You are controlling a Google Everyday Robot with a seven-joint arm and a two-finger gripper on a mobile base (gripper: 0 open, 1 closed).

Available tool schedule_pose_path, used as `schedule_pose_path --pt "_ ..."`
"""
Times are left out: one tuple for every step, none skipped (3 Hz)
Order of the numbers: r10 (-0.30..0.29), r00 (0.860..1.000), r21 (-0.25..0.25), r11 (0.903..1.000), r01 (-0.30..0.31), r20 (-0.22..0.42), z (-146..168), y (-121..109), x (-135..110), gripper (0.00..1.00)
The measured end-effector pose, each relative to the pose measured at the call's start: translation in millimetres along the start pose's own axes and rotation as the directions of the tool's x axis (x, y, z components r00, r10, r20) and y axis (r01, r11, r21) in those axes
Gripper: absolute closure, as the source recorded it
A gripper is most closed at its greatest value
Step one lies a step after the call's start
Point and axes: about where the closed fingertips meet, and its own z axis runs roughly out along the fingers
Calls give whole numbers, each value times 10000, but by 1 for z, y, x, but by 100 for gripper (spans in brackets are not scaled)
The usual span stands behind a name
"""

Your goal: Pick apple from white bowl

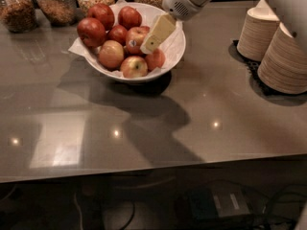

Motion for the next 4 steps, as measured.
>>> schedule_pose_path --pt "654 9976 -331 9974 -647 210 27 -7 -6 10" --pt "1227 9921 -629 9907 -1208 266 46 -9 -8 18" --pt "1647 9863 -946 9821 -1628 128 59 -5 -6 23" --pt "1848 9828 -1222 9754 -1833 10 67 0 -5 25"
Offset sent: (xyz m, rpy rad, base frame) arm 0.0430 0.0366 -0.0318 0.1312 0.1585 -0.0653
